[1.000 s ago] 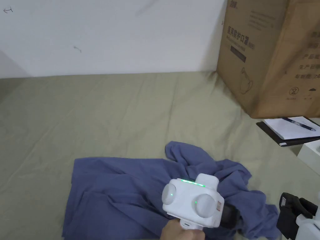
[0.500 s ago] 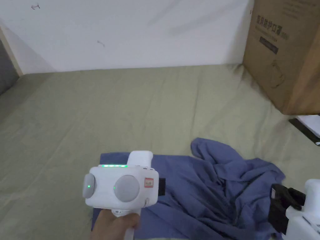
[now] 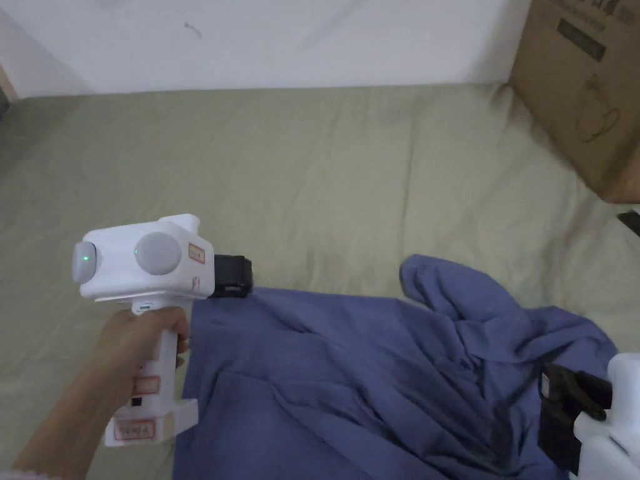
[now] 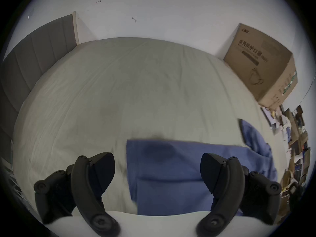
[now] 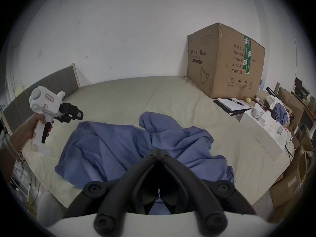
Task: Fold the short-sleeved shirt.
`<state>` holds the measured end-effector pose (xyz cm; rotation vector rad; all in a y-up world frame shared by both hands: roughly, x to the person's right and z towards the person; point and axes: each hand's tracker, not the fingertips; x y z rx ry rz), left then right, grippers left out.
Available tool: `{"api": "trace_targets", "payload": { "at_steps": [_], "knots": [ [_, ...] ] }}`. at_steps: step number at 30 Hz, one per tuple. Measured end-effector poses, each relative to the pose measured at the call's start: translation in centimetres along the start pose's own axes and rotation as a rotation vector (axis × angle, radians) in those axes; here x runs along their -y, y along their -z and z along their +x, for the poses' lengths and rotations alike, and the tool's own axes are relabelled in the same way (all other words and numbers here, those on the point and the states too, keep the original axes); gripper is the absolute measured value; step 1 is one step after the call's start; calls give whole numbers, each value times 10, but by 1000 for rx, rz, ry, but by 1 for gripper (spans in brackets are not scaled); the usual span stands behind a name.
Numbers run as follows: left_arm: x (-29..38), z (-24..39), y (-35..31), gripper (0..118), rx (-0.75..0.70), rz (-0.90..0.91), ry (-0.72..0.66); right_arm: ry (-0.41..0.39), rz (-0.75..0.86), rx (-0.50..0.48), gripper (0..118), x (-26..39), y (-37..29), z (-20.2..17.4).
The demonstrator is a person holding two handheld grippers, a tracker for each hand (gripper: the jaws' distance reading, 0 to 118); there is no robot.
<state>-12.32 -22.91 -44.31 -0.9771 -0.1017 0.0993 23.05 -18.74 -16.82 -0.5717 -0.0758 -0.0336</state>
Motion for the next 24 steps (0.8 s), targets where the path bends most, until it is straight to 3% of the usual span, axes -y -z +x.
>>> {"api": "trace_targets", "payload": {
  "at_steps": [3, 4, 7, 9, 11, 12, 13, 14, 17, 18, 20, 21, 24],
  "knots": [
    [3, 9, 40, 100, -46, -96, 78, 6, -21, 4, 0, 1, 9, 7],
    [6, 14, 50, 89, -47, -113, 83, 9, -26, 5, 0, 2, 10, 10],
    [25, 27, 61, 74, -114, -53, 119, 17, -42, 19, 0, 4, 12, 20],
    [26, 32, 52, 70, -110, -29, 128, 20, -51, 27, 0, 4, 15, 27],
    [25, 32, 44, 33, -108, -13, 128, 33, -62, 6, 0, -1, 21, 39],
    [21, 35, 41, 1, -122, -6, 130, 38, -67, -9, 0, -5, 24, 44],
    [20, 32, 39, 1, -153, -15, 136, 47, -71, -27, 0, -10, 29, 49],
    [19, 28, 39, 1, -78, -40, 120, 43, -79, -44, 0, -16, 34, 55],
    [16, 20, 27, 1, -58, -37, 82, -2, -112, -107, 0, -37, 57, 69],
    [16, 17, 22, 1, -43, -33, 61, -1, -109, -103, 16, -45, 67, 73],
    [15, 13, 14, 1, -28, -12, 50, -56, -167, -169, 79, -59, 93, 82],
    [17, 12, 7, 1, -25, -6, 56, -95, -203, -169, 103, -66, 111, 84],
    [18, 10, -6, 1, -16, 9, 64, -197, -255, -131, 103, -81, 158, 95]
  ]
}}
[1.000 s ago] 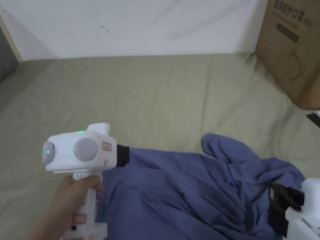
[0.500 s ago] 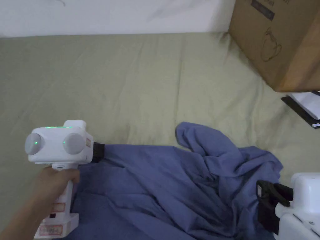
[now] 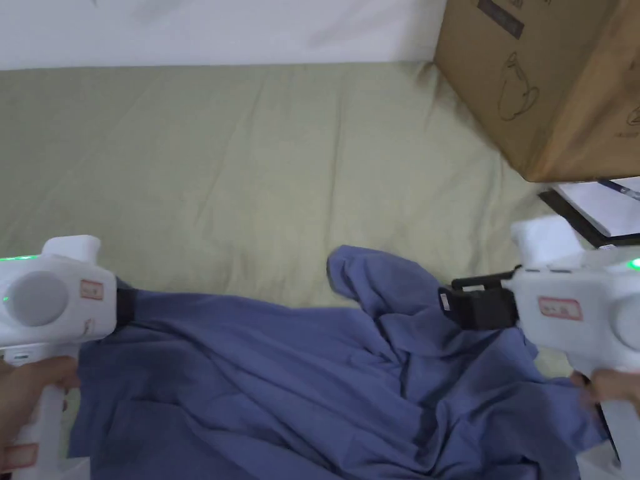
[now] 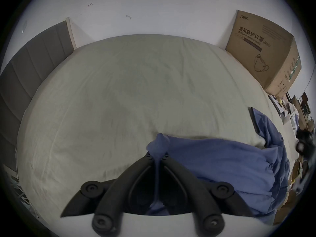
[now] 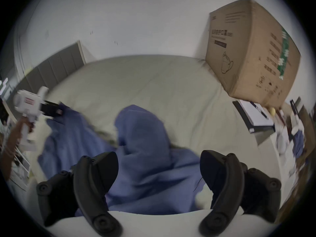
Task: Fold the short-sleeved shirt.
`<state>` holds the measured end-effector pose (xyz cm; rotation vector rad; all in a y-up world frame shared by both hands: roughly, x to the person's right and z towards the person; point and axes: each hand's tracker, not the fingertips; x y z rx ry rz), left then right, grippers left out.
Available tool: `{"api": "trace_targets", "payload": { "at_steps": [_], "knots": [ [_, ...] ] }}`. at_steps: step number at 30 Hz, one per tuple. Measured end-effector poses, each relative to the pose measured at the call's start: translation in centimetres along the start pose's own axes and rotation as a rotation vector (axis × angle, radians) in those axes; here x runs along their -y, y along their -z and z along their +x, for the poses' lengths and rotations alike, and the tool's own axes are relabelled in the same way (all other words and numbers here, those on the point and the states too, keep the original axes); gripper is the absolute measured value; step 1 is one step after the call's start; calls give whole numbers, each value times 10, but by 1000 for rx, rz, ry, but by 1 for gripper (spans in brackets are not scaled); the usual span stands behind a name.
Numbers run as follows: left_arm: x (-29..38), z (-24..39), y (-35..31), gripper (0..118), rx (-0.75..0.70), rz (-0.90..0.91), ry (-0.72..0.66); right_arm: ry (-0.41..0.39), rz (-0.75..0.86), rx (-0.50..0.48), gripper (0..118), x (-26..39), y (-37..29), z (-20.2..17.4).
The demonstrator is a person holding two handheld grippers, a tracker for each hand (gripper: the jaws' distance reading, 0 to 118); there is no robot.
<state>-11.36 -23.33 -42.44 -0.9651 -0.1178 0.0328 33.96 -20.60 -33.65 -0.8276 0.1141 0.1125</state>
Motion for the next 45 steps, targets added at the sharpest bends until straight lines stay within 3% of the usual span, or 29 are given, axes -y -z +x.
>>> {"api": "trace_targets", "payload": {
  "at_steps": [2, 5, 6, 7, 9, 10, 11, 12, 16, 19, 23, 30, 35, 39, 45],
  "knots": [
    [-1, -1, -9, 1, 9, 14, 1, -25, -109, 61, 103, -14, 32, 14],
    [-5, 0, -19, 1, 19, 46, 4, -39, -221, 44, 99, -17, 70, 32],
    [-6, 1, -22, 1, 20, 56, 4, -42, -271, 49, 84, -14, 82, 35],
    [-8, 2, -25, 1, 22, 60, 7, -28, -322, 64, 59, -10, 92, 37],
    [-10, 6, -27, 1, 15, 73, 29, 106, -367, 2, 48, 6, 105, 38],
    [-10, 8, -28, 1, 9, 77, 36, 136, -301, 59, 42, 10, 100, 33],
    [-11, 9, -29, 1, 8, 80, 44, 108, -300, 65, 28, 8, 95, 28],
    [-11, 10, -28, 1, 6, 78, 54, 83, -300, 60, 4, 4, 91, 23],
    [-12, 11, -35, 1, -18, 81, 76, 92, -337, 49, 4, 0, 89, 23],
    [-17, 6, -45, 1, -18, 88, 62, 214, -320, 12, 4, -13, 72, 37],
    [-33, 3, -70, 1, -35, 139, 61, 329, -170, -41, 4, -49, 20, 59],
    [-79, -5, -141, 1, -50, 292, 8, 300, 45, -29, 4, -132, -85, 82],
    [-121, -6, -197, 1, -112, 410, 59, 298, 149, -4, 4, -185, -145, 91],
    [-165, -16, -243, 1, -147, 509, 29, 362, 230, -31, 4, -225, -179, 99],
    [-233, -27, -295, 1, -188, 601, 28, 370, 286, -50, 4, -289, -213, 95]
  ]
}}
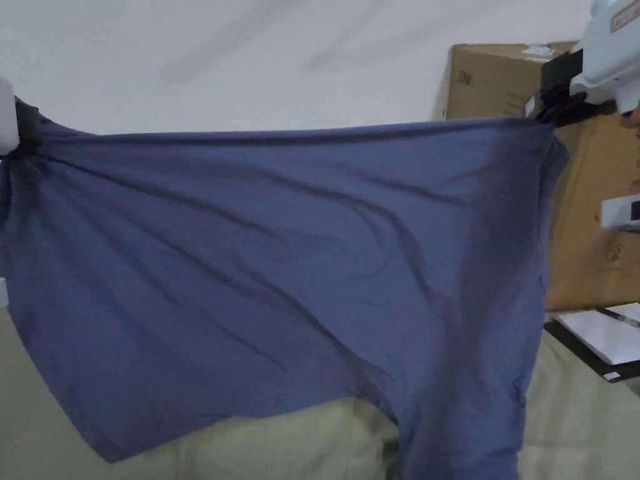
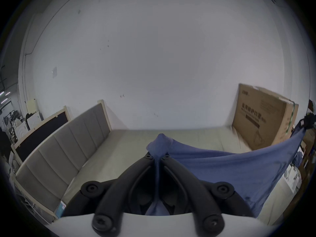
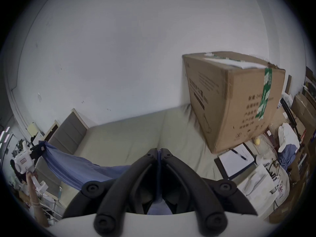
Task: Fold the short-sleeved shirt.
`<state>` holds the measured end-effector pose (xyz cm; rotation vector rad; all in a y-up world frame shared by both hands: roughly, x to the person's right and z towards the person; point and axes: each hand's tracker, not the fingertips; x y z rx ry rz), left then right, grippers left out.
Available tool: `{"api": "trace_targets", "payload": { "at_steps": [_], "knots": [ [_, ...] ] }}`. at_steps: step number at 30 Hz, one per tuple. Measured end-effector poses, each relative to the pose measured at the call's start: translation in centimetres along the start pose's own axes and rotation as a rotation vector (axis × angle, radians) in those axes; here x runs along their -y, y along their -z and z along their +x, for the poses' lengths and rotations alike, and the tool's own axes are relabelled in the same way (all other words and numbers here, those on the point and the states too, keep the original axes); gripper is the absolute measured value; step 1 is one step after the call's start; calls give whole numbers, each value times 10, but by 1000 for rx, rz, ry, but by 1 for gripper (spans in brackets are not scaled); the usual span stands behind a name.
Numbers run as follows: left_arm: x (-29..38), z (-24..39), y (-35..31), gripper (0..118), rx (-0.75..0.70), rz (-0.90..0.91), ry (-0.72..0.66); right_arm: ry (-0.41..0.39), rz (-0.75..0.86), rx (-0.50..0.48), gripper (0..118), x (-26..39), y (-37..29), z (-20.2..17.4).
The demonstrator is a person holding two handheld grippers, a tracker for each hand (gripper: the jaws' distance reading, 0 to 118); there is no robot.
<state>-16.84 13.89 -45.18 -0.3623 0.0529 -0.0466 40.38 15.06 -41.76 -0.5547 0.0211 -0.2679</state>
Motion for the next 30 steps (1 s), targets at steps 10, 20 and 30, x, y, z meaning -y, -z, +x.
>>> {"api": "trace_targets", "payload": {
  "at_steps": [10, 20, 30],
  "knots": [
    [-87, -16, 0, 1, -59, 120, -26, -42, 105, -13, 4, -59, -35, -56],
    [-50, -20, 54, 1, -80, 101, -33, -86, 37, 20, 4, -31, 6, -63],
    [162, -2, 168, 1, -64, -330, -86, 65, -360, 94, 4, 144, 176, 15]
  ]
}}
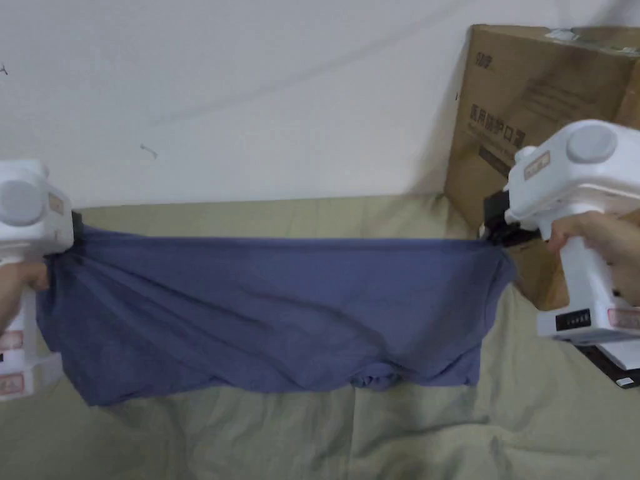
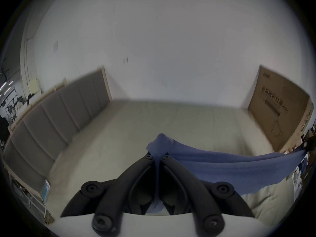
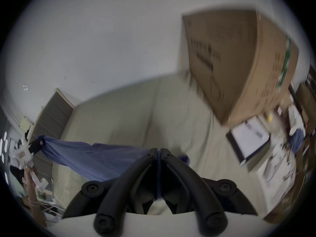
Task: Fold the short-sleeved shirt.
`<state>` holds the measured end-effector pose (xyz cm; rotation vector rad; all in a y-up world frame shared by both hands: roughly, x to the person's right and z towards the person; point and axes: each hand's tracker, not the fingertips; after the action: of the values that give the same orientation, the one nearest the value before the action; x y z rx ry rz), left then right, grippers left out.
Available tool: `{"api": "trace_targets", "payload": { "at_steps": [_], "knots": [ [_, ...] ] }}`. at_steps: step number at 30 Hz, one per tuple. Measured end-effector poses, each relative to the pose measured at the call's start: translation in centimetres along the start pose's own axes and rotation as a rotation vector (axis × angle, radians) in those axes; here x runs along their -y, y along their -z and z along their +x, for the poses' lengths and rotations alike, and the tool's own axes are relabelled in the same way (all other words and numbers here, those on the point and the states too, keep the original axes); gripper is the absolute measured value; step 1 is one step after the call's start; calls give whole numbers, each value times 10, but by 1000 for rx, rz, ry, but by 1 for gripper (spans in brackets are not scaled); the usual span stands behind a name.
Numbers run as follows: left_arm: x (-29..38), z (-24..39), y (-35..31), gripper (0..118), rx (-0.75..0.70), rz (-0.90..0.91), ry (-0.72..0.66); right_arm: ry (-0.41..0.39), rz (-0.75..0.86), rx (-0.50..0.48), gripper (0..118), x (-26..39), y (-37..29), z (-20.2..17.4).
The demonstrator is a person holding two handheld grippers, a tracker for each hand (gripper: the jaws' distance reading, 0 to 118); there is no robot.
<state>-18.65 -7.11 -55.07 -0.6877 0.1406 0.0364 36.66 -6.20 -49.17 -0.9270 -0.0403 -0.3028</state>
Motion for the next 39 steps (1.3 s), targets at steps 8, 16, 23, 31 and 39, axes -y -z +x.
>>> {"api": "trace_targets", "payload": {
  "at_steps": [8, 16, 23, 31, 39],
  "knots": [
    [149, -16, 25, 1, 33, -126, -13, 137, -165, -8, 4, 121, 86, 65],
    [248, -64, -83, 1, 77, -43, -4, 129, -109, -122, 4, 237, 9, 87],
    [311, -89, -153, 1, 61, -86, 42, -20, -135, -84, 4, 321, -48, 75],
    [361, -103, -166, 1, 74, -174, 105, -11, -201, -34, 4, 382, -59, 85],
    [353, -120, -192, 112, 141, -155, 33, 84, -103, -12, 90, 370, -82, 88]
  ]
}}
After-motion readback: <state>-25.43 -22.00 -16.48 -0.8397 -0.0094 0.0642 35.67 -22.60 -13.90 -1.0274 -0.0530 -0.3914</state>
